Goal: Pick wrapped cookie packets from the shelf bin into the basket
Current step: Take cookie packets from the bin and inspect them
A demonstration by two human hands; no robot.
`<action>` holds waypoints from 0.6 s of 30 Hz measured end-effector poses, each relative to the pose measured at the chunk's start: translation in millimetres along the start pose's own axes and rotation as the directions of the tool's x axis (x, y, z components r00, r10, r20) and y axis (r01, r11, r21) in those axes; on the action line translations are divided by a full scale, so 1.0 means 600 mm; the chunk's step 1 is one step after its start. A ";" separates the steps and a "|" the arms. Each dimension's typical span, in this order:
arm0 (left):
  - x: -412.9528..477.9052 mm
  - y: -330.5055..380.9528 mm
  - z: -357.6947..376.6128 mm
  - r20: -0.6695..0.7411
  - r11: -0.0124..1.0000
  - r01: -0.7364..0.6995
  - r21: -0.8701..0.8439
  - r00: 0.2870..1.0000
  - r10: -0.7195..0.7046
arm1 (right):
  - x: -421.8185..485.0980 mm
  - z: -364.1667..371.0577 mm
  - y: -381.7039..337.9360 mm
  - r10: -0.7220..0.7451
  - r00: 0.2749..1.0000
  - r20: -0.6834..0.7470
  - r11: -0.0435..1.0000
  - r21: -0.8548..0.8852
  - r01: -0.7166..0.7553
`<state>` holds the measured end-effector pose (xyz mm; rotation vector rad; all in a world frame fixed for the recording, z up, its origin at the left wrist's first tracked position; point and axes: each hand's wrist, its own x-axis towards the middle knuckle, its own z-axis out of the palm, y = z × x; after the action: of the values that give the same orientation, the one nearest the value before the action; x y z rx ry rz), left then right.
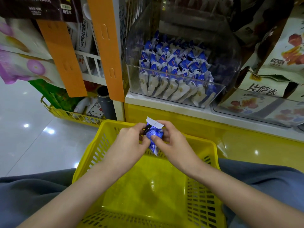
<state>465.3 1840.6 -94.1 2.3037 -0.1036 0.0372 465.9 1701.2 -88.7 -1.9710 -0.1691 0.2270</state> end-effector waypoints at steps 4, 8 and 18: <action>0.004 -0.006 -0.012 0.070 0.999 -0.043 -0.029 0.997 0.045 | 0.006 0.000 0.001 0.007 1.000 0.029 1.000 0.008 -0.007; 0.007 0.000 -0.013 0.113 0.946 0.085 -0.313 0.992 -0.052 | 0.014 -0.003 0.000 -0.001 1.000 -0.020 0.999 0.053 0.002; 0.000 0.016 0.005 0.239 0.668 0.273 -0.692 0.960 -0.145 | 0.003 0.001 0.010 -0.183 0.982 -0.049 0.964 -0.204 0.170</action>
<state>464.3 1832.1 -88.9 1.4964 0.0624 -0.2741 467.5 1699.9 -94.8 -2.1444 -0.3331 0.0270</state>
